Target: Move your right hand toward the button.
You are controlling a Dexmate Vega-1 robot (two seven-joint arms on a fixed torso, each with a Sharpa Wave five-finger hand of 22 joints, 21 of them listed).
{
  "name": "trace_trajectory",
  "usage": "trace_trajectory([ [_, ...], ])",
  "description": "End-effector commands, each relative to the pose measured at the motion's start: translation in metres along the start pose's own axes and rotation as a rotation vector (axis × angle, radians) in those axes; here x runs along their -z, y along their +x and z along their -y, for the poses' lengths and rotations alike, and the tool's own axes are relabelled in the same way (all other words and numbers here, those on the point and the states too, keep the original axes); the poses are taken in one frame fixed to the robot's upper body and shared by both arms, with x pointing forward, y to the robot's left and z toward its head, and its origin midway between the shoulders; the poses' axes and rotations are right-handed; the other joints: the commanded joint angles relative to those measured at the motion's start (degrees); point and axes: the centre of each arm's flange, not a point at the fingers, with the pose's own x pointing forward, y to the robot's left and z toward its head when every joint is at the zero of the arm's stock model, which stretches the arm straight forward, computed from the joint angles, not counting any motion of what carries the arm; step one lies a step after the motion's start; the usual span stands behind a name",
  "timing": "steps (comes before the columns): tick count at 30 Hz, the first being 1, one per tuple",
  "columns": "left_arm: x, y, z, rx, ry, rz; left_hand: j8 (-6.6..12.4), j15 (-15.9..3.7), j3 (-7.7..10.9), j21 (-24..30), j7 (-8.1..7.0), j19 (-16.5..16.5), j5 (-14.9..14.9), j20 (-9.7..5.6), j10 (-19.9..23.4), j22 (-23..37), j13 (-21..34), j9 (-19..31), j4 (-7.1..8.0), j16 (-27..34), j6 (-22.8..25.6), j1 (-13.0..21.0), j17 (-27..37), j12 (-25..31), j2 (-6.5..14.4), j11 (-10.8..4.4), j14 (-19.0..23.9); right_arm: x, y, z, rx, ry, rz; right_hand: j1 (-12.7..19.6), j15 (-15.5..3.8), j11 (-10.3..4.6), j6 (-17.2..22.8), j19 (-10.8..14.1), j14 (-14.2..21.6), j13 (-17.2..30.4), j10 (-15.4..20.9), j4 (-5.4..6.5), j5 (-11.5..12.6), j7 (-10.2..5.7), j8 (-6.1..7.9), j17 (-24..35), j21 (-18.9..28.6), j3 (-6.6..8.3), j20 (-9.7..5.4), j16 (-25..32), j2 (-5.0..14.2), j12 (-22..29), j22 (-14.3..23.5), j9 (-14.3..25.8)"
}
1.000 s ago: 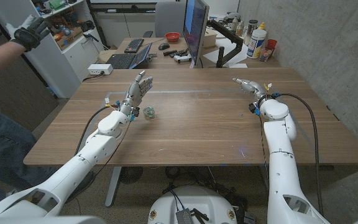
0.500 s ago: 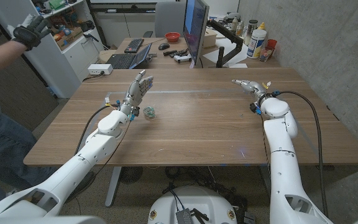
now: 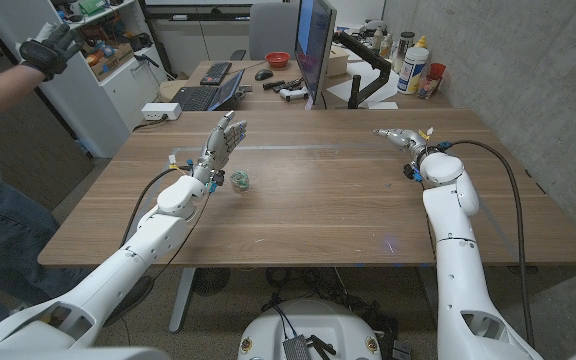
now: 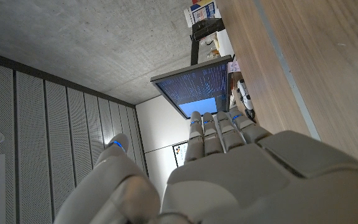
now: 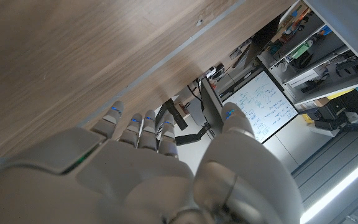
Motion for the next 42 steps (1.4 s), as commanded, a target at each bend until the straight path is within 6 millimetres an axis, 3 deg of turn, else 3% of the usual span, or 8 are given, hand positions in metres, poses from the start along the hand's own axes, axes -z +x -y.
trace_trajectory([
  [1, 0.000, 0.000, 0.003, 0.007, 0.009, -0.004, -0.12, -0.26, -0.19, 0.2, -0.09, 0.3, 0.4, -0.49, 0.3, 0.3, 0.1, 0.2, -0.06, 0.2, 0.3, -0.1, 0.3, 0.4, 0.7, -0.08, 0.1, -0.002, -0.004, 0.005, 0.017, -0.075, -0.056, 0.4, -0.07, -0.40, 0.2, 0.0, -0.2, 0.3, 0.2, -0.29, 0.6, -0.37, -0.03, 0.1, -0.2, 0.04, -0.11, 0.1, -0.38, -0.1, 0.1, 0.3],
  [12, -0.003, -0.001, 0.005, 0.010, 0.025, 0.001, -0.11, -1.26, -0.39, 0.3, -0.30, 0.3, 0.4, -1.76, 0.4, 0.2, 0.1, 0.2, -0.15, 0.3, 0.5, -0.1, 0.3, 0.4, 0.8, -0.58, 0.1, -0.004, -0.006, 0.009, 0.023, -0.142, -0.107, 0.7, 0.19, -0.64, 0.1, 0.0, -0.3, 0.3, 0.1, -0.31, 0.8, -0.63, -0.08, 0.1, -0.4, 0.05, -0.23, 0.1, -0.48, -0.1, 0.1, 0.3],
  [38, -0.002, -0.005, 0.006, 0.015, 0.036, -0.003, -0.20, -1.51, -0.67, 0.3, -0.38, 0.2, 0.5, -1.89, 0.5, 0.2, 0.1, 0.2, -0.32, 0.3, 0.6, 0.0, 0.3, 0.5, 0.9, -1.09, 0.0, -0.007, -0.013, 0.018, 0.090, -0.272, -0.227, 1.5, 0.67, -1.26, -0.4, -0.8, -1.4, 0.4, -0.4, -0.29, 1.5, -1.05, -0.23, 0.1, -1.1, 0.13, -0.03, -0.1, -0.59, -0.2, 0.2, 0.4],
  [40, -0.001, -0.005, 0.007, 0.015, 0.035, -0.006, -0.19, -1.58, -0.68, 0.3, -0.42, 0.2, 0.5, -1.86, 0.5, 0.2, 0.1, 0.2, -0.33, 0.2, 0.7, 0.0, 0.3, 0.5, 0.9, -1.15, 0.0, -0.006, -0.014, 0.019, 0.096, -0.275, -0.233, 1.7, 1.17, -1.30, -0.5, -2.0, -2.4, 0.4, -0.6, -0.23, 1.8, -1.10, -0.25, 0.2, -1.7, 0.14, 0.68, -0.2, -0.61, -0.2, 0.2, 0.4],
  [42, 0.000, -0.005, 0.007, 0.015, 0.037, -0.007, -0.21, -1.61, -0.70, 0.3, -0.41, 0.2, 0.5, -1.84, 0.6, 0.2, 0.1, 0.2, -0.34, 0.3, 0.7, 0.0, 0.3, 0.5, 0.9, -1.20, 0.0, -0.005, -0.015, 0.019, 0.107, -0.273, -0.238, 1.9, 1.97, -1.40, -0.6, -3.9, -3.6, 0.4, -1.1, -0.08, 2.2, -1.01, -0.25, 0.2, -2.6, 0.12, 2.50, -0.2, -0.62, -0.2, 0.2, 0.4],
])
